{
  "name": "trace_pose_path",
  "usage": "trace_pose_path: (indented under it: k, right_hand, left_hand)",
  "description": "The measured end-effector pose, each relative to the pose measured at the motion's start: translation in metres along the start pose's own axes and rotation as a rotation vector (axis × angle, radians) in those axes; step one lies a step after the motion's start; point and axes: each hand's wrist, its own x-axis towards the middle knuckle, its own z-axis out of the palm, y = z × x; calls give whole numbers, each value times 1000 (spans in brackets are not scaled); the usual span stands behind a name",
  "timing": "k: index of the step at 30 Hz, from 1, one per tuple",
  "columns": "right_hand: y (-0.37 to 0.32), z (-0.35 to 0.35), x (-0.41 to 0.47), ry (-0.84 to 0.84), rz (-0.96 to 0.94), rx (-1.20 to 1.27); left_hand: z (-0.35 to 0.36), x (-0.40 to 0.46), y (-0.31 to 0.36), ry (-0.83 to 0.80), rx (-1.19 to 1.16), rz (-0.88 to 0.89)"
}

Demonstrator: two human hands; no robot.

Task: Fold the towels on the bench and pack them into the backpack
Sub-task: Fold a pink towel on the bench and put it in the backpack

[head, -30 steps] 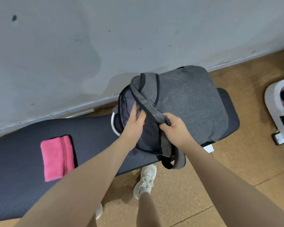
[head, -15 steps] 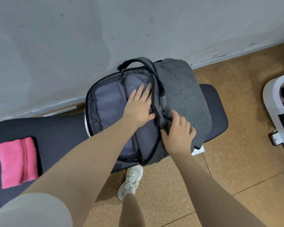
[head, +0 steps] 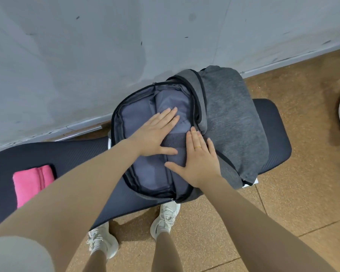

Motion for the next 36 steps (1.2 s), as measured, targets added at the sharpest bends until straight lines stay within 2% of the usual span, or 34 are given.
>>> trace_pose_path:
  k: [7,11,13,15,17,19,24,28,31,36]
  right_hand:
    - [-10,30,5,112,127,-77]
    - [-18,25,1,124,128,-180]
    - [-30,17,-4,41,116,-272]
    - [-51,13,-11,32,100,-379]
    - [-78,11,-12,46,82,-453]
    - [-103,9,-11,37,85,-462]
    - [-160,18,-3,-15,2,-392]
    - [-223,52,8,-125,-280,-206]
    - [-265,82,14,-214,-386,-110]
    - [-291,104,18,-272,-314,40]
  left_hand:
    - [20,2,-4,-8,60,-61]
    - [10,-5,5,-1,25,-114]
    - [2,-21,11,75,-108,-112]
    - [2,-53,11,243,-241,-128]
    - [12,-94,-1,386,-248,-165]
    - [29,-133,-21,432,-217,-314]
    - [74,-220,-67,283,-239,-1010]
    - [104,-250,-98,260,-376,-1350]
    - [124,-263,-119,266,-484,-1402]
    - [130,-277,-133,255,-391,-1312]
